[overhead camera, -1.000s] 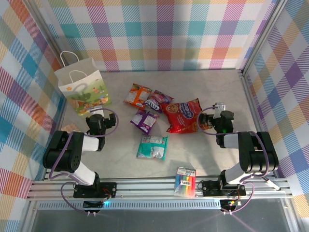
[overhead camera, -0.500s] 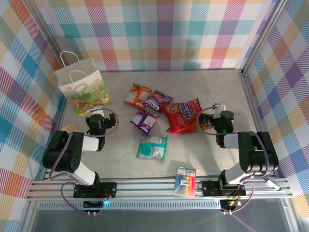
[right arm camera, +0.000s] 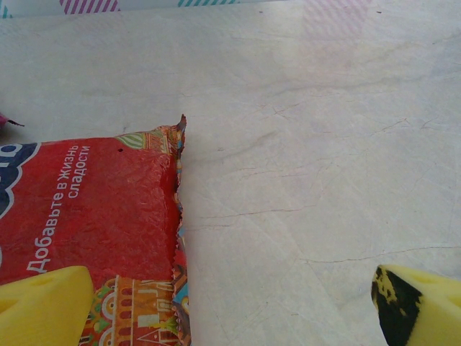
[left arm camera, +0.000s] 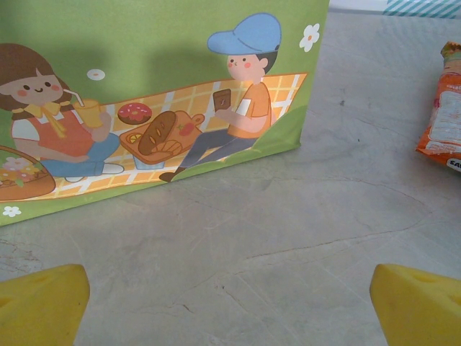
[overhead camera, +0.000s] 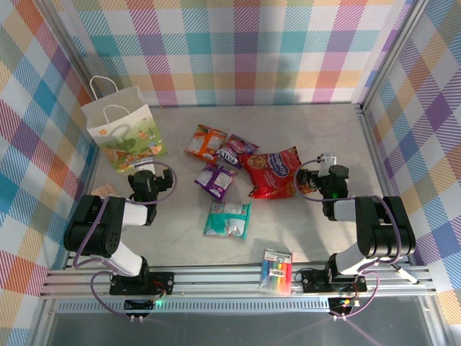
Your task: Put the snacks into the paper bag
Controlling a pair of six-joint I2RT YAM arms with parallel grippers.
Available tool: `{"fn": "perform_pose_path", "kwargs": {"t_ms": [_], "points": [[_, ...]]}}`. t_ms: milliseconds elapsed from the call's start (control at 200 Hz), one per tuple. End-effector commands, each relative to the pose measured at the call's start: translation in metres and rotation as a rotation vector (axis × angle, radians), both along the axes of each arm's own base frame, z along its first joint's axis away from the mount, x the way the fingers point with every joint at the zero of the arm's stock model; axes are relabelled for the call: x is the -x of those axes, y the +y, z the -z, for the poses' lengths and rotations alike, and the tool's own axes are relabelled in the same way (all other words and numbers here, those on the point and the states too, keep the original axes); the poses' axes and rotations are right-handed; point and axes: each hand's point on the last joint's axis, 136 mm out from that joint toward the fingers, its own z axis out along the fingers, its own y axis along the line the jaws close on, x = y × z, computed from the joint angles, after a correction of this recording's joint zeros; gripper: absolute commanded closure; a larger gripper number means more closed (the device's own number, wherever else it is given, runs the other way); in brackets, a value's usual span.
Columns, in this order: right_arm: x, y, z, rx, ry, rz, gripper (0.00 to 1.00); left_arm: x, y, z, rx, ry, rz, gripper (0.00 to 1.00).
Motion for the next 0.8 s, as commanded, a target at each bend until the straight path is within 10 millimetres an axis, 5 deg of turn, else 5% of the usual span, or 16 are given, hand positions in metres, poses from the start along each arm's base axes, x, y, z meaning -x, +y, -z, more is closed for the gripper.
{"fn": "perform_pose_path", "kwargs": {"t_ms": [0,565,795], "points": [[-0.009,0.0,-0.012,-0.021,-0.048,-0.004,0.01,-0.007,-0.002,-0.01,0.014,-0.041,-0.007,0.01],[-0.008,0.005,-0.015,-0.021,-0.052,-0.031,0.01,-0.007,-0.004,-0.011,0.015,-0.042,0.004,0.01],[-0.009,0.012,-0.027,-0.014,-0.029,-0.064,0.01,-0.013,-0.015,-0.026,0.008,0.011,0.068,0.01]]}}
